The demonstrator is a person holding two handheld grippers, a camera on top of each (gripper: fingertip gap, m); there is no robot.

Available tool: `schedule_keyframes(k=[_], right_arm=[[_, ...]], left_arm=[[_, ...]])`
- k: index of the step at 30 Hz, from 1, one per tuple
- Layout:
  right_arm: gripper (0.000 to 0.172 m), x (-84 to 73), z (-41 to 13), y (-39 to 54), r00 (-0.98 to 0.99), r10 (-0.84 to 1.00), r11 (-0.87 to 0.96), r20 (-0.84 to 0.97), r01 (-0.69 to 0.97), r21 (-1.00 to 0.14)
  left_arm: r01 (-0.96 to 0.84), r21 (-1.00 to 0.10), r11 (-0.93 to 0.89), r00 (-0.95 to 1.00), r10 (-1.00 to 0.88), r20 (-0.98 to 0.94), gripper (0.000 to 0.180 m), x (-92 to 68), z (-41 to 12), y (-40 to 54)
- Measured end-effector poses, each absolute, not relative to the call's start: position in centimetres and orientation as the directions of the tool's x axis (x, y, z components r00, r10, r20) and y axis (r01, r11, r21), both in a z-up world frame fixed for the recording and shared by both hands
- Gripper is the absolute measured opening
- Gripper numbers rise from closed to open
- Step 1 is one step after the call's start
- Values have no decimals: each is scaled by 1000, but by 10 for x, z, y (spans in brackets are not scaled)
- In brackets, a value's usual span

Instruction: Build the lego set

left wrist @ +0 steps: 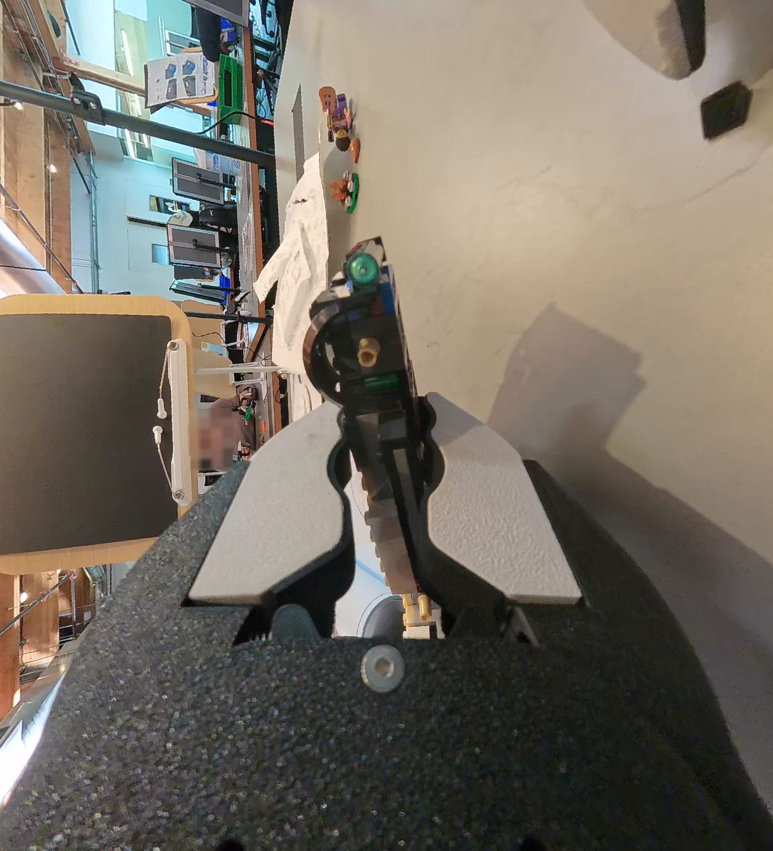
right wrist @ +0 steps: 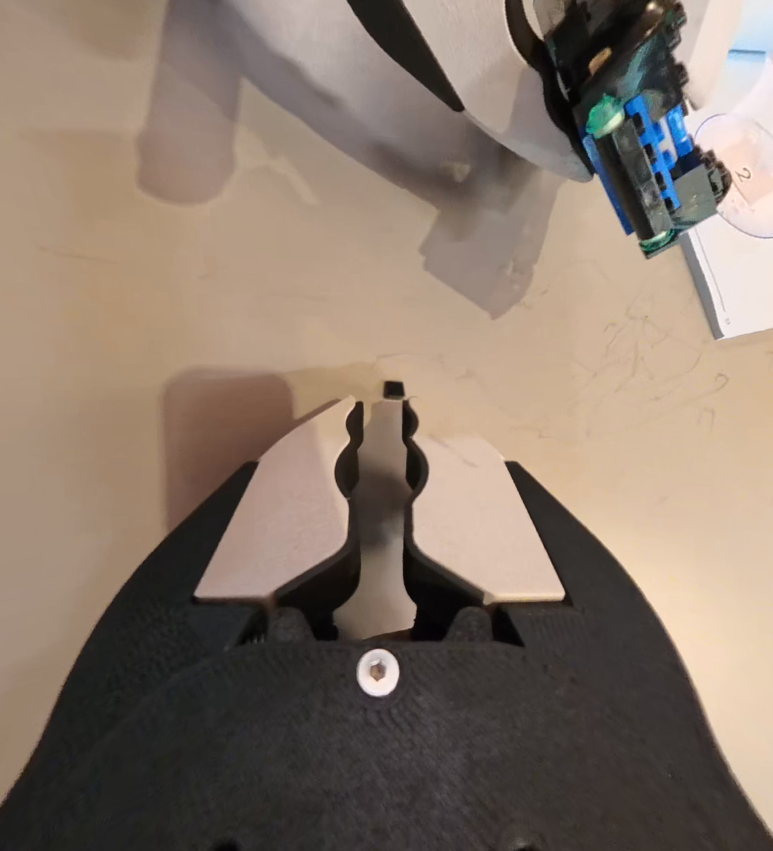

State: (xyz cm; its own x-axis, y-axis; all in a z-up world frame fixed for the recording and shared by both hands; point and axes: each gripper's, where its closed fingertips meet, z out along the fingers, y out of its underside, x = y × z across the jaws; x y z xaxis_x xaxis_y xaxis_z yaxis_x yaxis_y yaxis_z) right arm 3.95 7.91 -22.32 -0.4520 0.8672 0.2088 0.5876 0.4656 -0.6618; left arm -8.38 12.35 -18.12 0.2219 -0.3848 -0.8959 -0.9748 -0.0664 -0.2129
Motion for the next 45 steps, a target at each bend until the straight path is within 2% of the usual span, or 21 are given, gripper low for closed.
schedule_keyframes(k=[1, 11, 22, 32, 38, 45], right_arm=[[16, 38, -223, 81, -449, 868, 464, 211, 587, -663], [19, 35, -230, 77, -443, 888, 411, 120, 651, -638], [22, 39, -230, 53, -493, 863, 449, 111, 646, -618], [23, 34, -222, 65, -523, 834, 496, 177, 568, -657], [29, 36, -223, 64, -623, 765, 530, 164, 465, -709], [40, 31, -220, 74, -627, 757, 534, 184, 432, -727]], left_arm=[[-974, -215, -69, 225, -382, -896, 27, -85, -181, 124], [-975, -213, -70, 223, -375, -900, 27, -84, -182, 123], [-974, -218, -66, 227, -372, -900, 27, -80, -181, 122], [-973, -223, -66, 232, -372, -899, 27, -78, -178, 121], [-971, -228, -70, 238, -370, -898, 27, -77, -175, 120], [-972, -222, -73, 233, -368, -900, 27, -75, -172, 121]])
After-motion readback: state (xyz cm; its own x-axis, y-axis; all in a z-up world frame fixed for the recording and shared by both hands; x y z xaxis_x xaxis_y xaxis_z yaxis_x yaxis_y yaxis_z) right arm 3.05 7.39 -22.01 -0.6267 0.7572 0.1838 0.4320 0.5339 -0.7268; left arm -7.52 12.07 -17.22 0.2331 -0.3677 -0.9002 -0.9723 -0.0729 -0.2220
